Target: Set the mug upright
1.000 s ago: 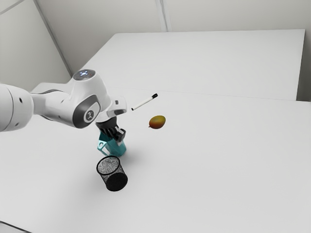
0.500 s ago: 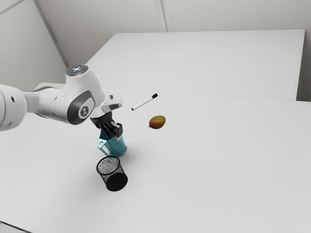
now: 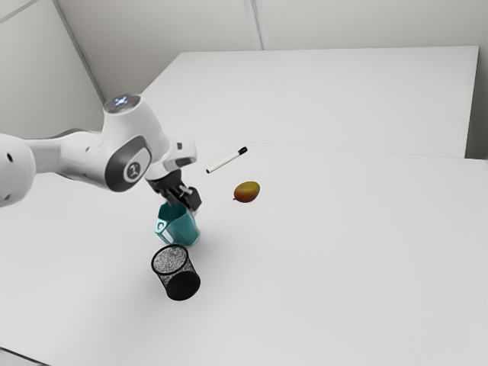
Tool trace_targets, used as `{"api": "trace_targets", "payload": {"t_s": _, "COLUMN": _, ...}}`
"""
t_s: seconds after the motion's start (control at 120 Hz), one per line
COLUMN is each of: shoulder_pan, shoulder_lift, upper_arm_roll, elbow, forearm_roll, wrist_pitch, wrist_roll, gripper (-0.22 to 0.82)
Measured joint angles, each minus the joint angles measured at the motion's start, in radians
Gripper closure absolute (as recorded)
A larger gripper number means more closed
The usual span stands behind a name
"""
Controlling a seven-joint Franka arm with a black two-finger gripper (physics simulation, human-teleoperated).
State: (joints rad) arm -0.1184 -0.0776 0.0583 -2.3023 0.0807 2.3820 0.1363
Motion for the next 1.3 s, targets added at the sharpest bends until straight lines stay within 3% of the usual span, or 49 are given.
{"api": "trace_targets", "payload": {"t_s": 0.367, "shoulder_pan": -0.016, "shoulder_lift": -0.049, "upper_arm_roll": -0.001, "elbow": 0.030, "forearm_roll": -0.026, "wrist_pitch": -0.053, "wrist_roll": 0.000, "gripper": 0.09}}
{"api": "trace_targets", "payload": {"t_s": 0.725, "shoulder_pan": -0.013, "shoulder_lift": -0.011, "upper_arm_roll": -0.020, "elbow": 0.279, "forearm_roll": -0.045, "wrist_pitch": -0.334, "wrist_roll": -0.032, "gripper": 0.03}}
{"api": "trace_targets", "payload": {"t_s": 0.958, "shoulder_pan": 0.045, "shoulder_lift": 0.040, "upper_arm_roll": -0.079, "elbow": 0.413, "forearm_roll": -0.063, "wrist_pitch": -0.498, "wrist_roll": -0.045, "gripper": 0.03}}
{"api": "trace_targets", "payload": {"t_s": 1.3, "shoulder_pan": 0.036, "shoulder_lift": 0.101, "upper_arm_roll": -0.081, "elbow": 0.642, "forearm_roll": -0.071, "wrist_pitch": -0.699, "wrist_roll": -0.057, "gripper": 0.02}}
